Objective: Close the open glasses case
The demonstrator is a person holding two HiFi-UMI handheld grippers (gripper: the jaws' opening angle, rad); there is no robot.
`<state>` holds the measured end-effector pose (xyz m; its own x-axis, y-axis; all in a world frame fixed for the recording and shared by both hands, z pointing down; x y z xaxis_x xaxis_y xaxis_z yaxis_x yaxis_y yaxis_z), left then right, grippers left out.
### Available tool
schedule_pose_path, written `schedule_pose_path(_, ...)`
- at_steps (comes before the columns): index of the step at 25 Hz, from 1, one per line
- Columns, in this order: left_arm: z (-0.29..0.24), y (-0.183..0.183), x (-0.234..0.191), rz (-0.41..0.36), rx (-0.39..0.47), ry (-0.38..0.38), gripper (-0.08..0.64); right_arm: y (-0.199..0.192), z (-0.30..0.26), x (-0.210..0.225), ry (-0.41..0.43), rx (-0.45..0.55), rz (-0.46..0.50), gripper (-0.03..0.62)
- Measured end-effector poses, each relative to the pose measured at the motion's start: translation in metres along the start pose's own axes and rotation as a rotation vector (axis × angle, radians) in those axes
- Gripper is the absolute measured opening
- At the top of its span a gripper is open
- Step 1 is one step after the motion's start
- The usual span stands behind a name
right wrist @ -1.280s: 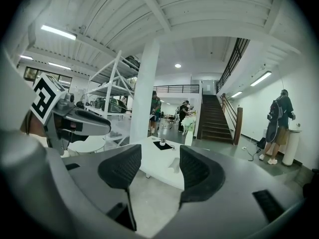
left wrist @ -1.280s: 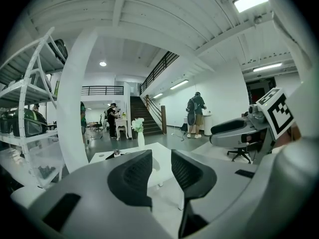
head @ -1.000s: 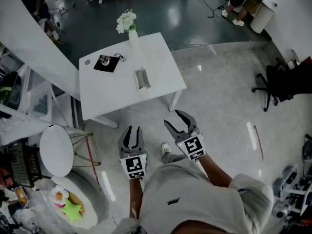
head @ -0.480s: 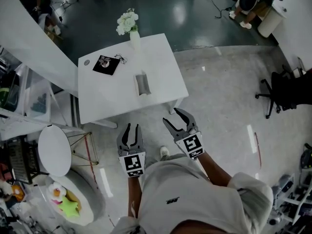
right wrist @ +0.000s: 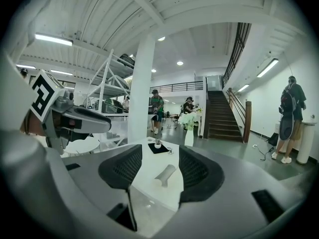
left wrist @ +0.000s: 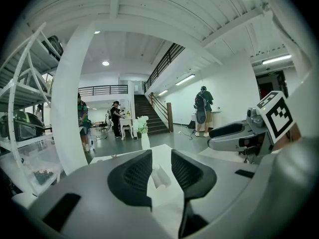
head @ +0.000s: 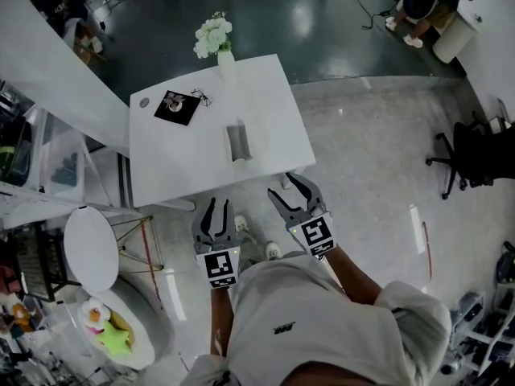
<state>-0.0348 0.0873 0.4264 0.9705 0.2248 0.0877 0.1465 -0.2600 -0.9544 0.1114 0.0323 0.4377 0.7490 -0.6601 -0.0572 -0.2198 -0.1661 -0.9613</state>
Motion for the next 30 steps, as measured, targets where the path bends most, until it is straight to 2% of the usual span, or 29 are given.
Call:
schedule_pose_path(8,-0.031,0.004,-0.028,-0.009,0.035,-0.016,0.132,0.008,-0.038,0.009,-0.024,0.024,-0.008,0.233)
schedule_pose_path(16,-0.078,0.007,-0.073,-0.004,0.058,-0.055,0.132,0.013,-0.088,0.018,-0.081,-0.001,-0.015,0.233)
schedule_pose_path(20,-0.102,0.007,-0.094,-0.004,0.057,-0.088,0.132,0.017,-0.113,0.024,-0.112,-0.002,-0.003,0.233)
schedule_pose_path(30,-0.167,-0.004,-0.133,-0.017,0.02,-0.22,0.132,0.015,-0.168,0.036,-0.191,-0.065,-0.056,0.233)
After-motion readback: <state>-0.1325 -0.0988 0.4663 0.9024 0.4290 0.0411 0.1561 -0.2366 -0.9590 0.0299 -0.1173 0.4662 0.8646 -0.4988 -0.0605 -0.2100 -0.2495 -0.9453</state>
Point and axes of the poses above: the fingertips, and each gripper's own axes: z backward along the fingers, x to its right, y out of its top, the point moved 2 cm from there along z, backward along the fingers, and after that the axes turned 5 degrees about -y, right-handed, at the moved point
